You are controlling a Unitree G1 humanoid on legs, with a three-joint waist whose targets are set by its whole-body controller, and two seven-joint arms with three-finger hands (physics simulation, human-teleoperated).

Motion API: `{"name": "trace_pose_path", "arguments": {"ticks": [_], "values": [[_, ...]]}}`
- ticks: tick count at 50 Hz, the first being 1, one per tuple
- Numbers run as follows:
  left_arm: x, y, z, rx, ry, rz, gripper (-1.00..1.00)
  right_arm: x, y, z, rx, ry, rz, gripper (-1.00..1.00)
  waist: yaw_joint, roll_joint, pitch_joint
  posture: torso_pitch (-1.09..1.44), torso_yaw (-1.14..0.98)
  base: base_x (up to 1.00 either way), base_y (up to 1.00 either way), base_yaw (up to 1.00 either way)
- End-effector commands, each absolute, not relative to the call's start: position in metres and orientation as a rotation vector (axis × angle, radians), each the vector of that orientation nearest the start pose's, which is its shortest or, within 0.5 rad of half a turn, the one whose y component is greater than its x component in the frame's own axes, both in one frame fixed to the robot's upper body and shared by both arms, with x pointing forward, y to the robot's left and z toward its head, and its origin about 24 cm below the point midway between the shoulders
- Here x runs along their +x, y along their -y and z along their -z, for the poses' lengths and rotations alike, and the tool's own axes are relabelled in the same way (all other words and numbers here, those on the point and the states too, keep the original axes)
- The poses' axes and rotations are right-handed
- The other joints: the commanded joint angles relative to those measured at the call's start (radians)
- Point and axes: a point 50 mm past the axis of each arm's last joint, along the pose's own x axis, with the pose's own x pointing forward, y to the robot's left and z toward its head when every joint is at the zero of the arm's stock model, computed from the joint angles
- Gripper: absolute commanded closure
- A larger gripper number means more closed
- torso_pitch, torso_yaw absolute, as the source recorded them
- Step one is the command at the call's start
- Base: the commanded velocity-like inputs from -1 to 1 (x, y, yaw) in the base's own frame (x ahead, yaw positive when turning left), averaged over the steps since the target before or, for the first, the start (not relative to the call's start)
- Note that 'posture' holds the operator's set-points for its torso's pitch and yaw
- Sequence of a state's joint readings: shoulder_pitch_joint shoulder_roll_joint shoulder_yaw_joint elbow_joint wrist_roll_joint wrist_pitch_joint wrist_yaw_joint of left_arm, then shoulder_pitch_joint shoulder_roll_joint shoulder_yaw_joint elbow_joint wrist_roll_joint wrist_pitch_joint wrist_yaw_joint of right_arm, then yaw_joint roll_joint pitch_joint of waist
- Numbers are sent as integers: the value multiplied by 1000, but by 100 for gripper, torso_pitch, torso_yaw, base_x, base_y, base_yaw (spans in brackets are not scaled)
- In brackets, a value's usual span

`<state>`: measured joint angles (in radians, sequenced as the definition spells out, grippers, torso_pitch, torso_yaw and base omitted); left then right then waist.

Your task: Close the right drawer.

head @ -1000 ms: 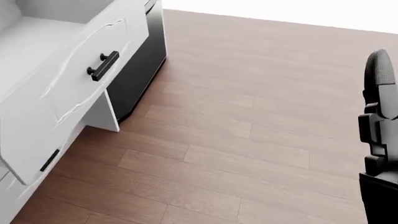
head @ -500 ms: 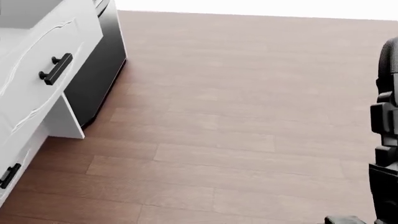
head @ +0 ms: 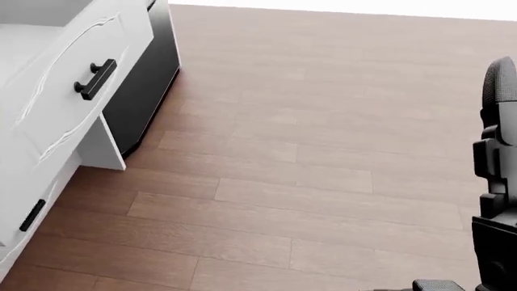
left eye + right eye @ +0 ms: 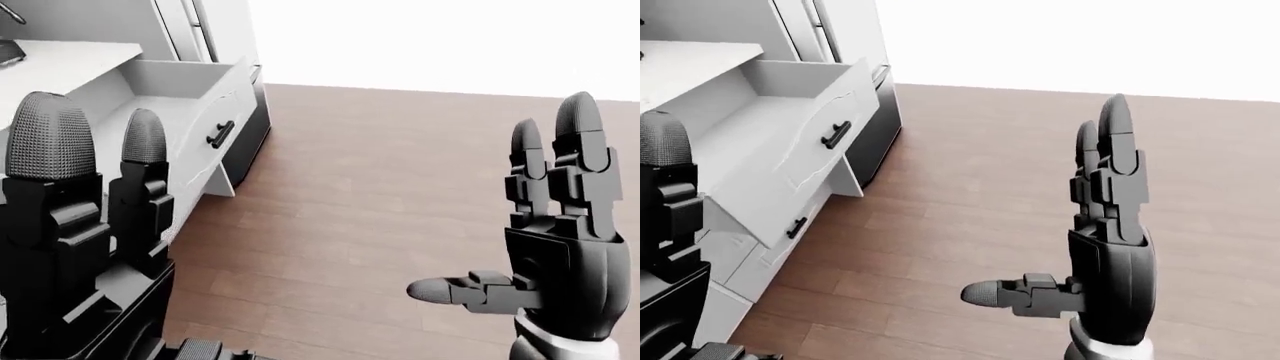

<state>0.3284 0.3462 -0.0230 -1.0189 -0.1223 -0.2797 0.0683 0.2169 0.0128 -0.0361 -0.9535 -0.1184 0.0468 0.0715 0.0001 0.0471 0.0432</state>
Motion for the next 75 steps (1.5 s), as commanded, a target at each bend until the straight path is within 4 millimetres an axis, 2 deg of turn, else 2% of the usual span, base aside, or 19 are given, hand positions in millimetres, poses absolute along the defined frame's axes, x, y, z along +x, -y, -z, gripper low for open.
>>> {"name": "trace_pose_path", "arguments": {"ticks": [1,11,17,18,21,26,30,31,39,42,43,45,51,55,56,64,68,69,75], "values": [[117,-156,-226,133,999,161,-100,153,158,-210,-166,755,61,-100,3,1,-4,0,0,0,13,0],[117,-156,-226,131,998,161,-100,154,159,-210,-162,753,64,-100,-1,-17,2,0,0,0,12,0],[117,-157,-227,130,997,161,-100,152,158,-213,-163,754,65,-100,-1,-104,-14,0,0,0,11,0],[117,-157,-227,130,998,161,-100,152,159,-212,-161,754,64,-100,-14,-59,-4,0,0,0,11,0],[117,-157,-227,129,997,161,-100,153,159,-210,-164,752,63,-100,-9,-77,-6,0,0,0,10,0],[117,-157,-226,128,997,163,-100,154,158,-208,-162,745,60,-100,-2,-38,11,0,0,0,10,0],[116,-157,-226,129,997,163,-100,154,158,-208,-164,742,60,-100,-1,65,-11,0,0,0,11,0],[116,-157,-226,128,998,162,-100,154,158,-208,-164,742,60,-100,9,26,1,0,0,0,11,0],[116,-156,-225,126,996,162,-100,154,158,-208,-163,735,58,-100,4,-39,10,0,0,0,11,0],[116,-156,-225,126,997,162,-100,154,158,-208,-163,733,58,-100,-1,-112,-10,0,0,0,12,0],[115,-156,-225,127,997,163,-100,154,158,-208,-163,734,58,-100,-13,-67,1,0,0,0,12,0],[116,-157,-225,127,996,163,-100,154,158,-208,-162,733,58,-100,-8,-80,3,0,0,0,11,0],[117,-157,-226,126,996,162,-100,154,158,-208,-168,731,59,-100,-2,-35,14,0,0,0,12,0],[117,-157,-227,128,997,163,-100,155,158,-206,-170,730,59,-100,0,68,-12,0,0,0,13,0],[118,-157,-227,127,996,163,-100,155,158,-206,-169,729,61,-100,10,24,5,0,0,0,15,0],[118,-157,-228,126,995,166,-100,155,158,-207,-169,728,59,-100,3,-29,9,0,0,0,13,0],[118,-156,-228,126,995,166,-100,156,157,-208,-169,728,59,-100,-2,-111,-9,0,0,0,14,0],[118,-156,-228,127,995,166,-100,156,157,-208,-169,728,58,-100,-16,-66,1,0,0,0,12,0],[118,-156,-227,128,996,166,-100,155,158,-208,-171,728,59,-100,-3,-54,6,0,0,0,13,0]]}}
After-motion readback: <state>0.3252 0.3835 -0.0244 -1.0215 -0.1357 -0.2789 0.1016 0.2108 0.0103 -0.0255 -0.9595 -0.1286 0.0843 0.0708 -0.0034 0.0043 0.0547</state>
